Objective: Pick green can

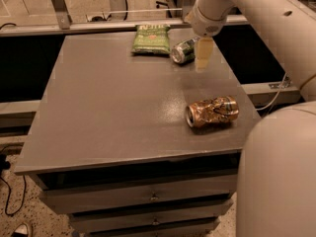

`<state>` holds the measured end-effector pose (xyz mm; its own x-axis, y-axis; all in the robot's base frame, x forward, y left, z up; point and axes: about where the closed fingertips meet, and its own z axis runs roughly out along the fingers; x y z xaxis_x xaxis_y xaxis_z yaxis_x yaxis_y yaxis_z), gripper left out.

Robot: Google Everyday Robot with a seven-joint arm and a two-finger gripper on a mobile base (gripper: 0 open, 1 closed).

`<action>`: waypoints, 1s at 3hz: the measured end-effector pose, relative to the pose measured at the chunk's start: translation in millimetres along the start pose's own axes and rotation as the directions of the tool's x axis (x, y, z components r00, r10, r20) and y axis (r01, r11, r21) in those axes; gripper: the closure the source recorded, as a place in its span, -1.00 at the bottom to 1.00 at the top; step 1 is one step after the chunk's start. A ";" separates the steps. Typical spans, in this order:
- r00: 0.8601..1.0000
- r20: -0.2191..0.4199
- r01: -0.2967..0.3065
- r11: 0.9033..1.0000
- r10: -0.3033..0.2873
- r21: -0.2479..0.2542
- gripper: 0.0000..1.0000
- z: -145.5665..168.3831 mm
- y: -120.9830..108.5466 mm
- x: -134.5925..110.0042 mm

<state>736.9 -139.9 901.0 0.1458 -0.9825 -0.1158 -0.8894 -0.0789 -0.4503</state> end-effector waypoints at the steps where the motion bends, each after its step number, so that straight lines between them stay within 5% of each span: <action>1: 0.998 -0.054 0.016 1.000 -0.016 -0.017 -1.00 25.9 -17.6 5.5; 2: 0.995 -0.101 0.018 0.999 -0.021 -0.035 -1.00 46.2 -27.9 11.5; 3: 0.992 -0.119 0.022 0.998 -0.029 -0.062 -0.66 60.0 -29.4 14.0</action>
Offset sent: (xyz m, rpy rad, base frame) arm 0.0736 -0.0072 -0.0329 -0.1552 0.0296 -0.0477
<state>791.1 -141.2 859.6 0.1193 -0.9929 0.0038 -0.9111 -0.1110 -0.3969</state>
